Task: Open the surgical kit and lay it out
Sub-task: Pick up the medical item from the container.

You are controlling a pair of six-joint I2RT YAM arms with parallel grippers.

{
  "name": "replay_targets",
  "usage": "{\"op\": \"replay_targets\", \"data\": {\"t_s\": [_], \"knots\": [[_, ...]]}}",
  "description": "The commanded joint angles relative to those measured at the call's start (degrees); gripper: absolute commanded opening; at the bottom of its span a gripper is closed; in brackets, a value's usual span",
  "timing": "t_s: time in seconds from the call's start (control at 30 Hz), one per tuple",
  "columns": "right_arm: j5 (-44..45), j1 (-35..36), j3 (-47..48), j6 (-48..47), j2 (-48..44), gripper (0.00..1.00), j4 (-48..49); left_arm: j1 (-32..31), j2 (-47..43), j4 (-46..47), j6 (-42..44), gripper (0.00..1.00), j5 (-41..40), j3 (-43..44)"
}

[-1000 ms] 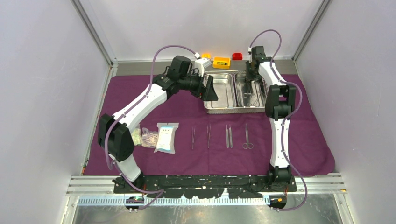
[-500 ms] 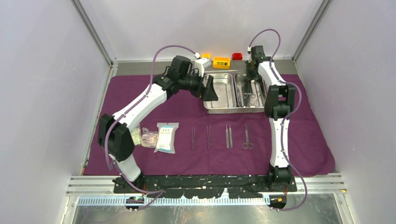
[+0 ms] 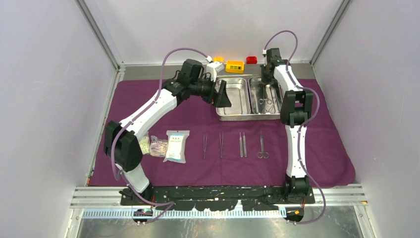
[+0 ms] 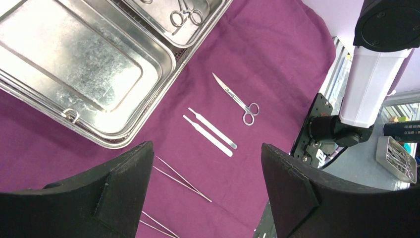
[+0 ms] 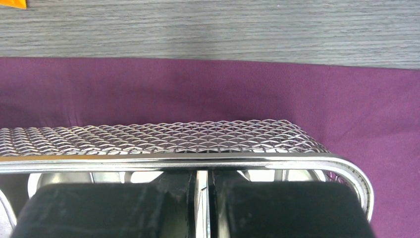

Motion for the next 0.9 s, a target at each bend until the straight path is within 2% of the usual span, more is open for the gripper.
{"op": "replay_targets", "data": {"t_s": [0.0,0.27,0.47,0.87], "knots": [[-0.38,-0.97,0.07,0.33,0.54,0.0,-3.49,0.35,0.25,0.99,0.62,0.81,1.18,1.93],[-1.42,-1.02,-4.46,1.82,-6.43,0.0,-0.2,0.35,4.85,3.51,-2.55,0.8,1.44,5.03],[-1.47,-1.04,-7.77,2.15,-10.87,0.0,1.5,0.19,13.02,5.79,-7.3,0.78,3.22,12.17],[-1.47,-1.02,-10.39,1.93,-14.36,0.0,3.67,-1.88,27.02,9.64,-11.43,0.76,3.05,25.98]]}}
